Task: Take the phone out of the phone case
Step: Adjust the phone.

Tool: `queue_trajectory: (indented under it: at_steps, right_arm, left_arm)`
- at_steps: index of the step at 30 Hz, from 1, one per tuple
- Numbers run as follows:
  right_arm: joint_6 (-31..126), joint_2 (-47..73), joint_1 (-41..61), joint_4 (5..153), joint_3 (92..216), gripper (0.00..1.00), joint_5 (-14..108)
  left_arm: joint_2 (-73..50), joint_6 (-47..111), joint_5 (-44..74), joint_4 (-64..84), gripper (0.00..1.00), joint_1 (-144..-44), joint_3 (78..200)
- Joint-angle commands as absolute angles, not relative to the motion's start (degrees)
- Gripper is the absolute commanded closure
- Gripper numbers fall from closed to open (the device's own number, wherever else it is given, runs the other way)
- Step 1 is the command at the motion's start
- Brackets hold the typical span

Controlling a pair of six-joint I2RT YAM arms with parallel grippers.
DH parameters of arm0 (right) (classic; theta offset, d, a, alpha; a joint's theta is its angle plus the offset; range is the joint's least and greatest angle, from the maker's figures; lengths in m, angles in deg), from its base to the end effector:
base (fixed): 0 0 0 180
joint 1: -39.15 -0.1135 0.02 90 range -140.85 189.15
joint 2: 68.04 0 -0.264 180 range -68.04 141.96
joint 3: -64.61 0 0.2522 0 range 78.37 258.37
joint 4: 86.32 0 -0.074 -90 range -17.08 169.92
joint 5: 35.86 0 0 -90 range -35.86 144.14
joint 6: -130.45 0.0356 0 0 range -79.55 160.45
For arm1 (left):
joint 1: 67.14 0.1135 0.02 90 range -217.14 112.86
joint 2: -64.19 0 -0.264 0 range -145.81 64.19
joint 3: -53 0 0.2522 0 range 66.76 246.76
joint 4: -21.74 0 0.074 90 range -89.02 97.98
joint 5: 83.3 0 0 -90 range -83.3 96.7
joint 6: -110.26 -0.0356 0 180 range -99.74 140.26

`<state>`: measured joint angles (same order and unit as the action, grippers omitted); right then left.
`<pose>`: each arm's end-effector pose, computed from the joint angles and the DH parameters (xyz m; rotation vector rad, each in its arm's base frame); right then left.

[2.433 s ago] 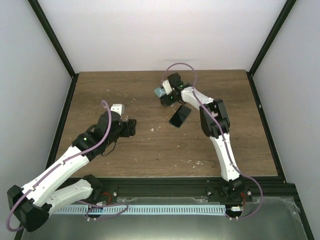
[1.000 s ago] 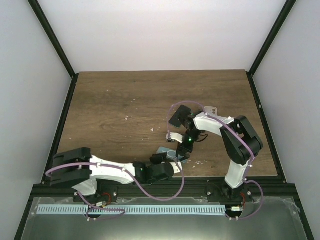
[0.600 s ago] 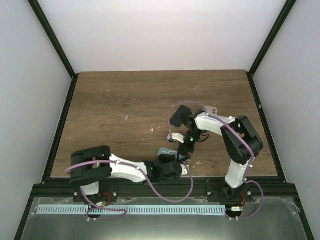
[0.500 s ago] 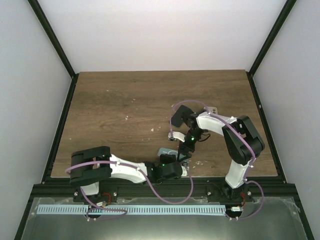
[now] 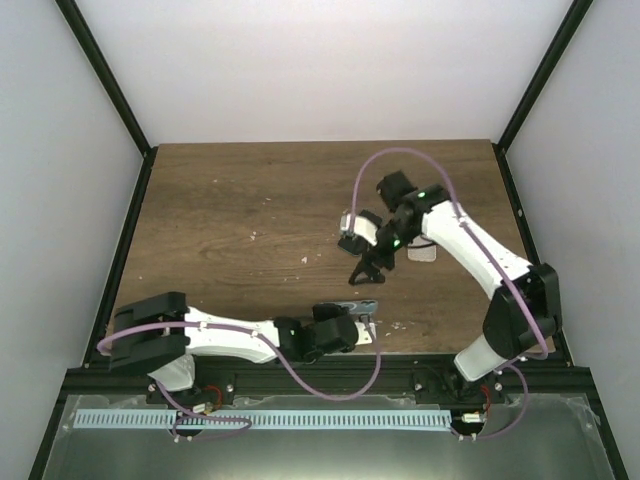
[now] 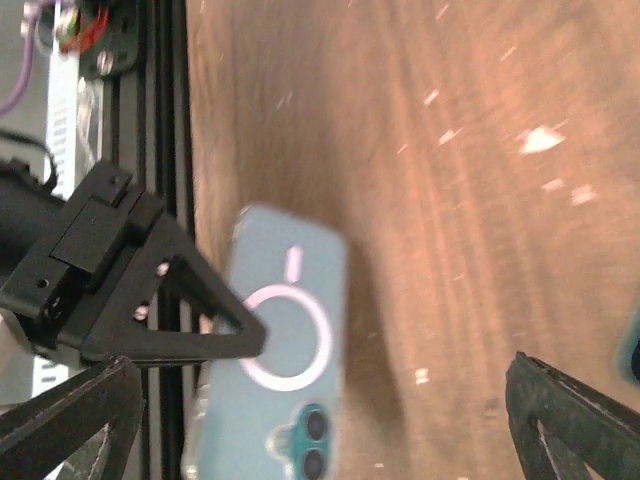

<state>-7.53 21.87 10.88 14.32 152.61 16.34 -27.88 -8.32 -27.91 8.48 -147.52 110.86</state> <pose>0.2426 0.1552 0.2681 -1.7523 2.1165 0.8907 0.0714 -0.3002 0.1594 1.6485 1.5071 0.2445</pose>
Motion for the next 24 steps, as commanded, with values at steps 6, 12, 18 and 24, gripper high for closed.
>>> queue_trajectory:
  at_steps: [6, 12, 18, 24]
  right_arm:
    - [7.6, 14.9, 22.4, 29.8, 161.0, 0.0, 14.0]
    - [20.0, 8.5, 28.2, 44.9, 152.9, 0.0, 7.6]
    - [20.5, 7.2, 28.3, 46.8, 145.4, 0.18, -10.2]
    - [24.4, 7.7, 28.0, 51.4, 135.9, 0.33, -21.5]
  left_arm:
    - [-11.2, 13.7, -16.6, 0.4, 1.0, -140.0, 112.7]
    - [0.5, 27.8, -3.9, 6.2, 1.0, -129.3, 110.1]
    - [7.7, 42.7, 5.9, 23.4, 1.0, -120.8, 103.9]
    - [7.2, 47.0, 9.4, 34.1, 1.0, -119.1, 103.5]
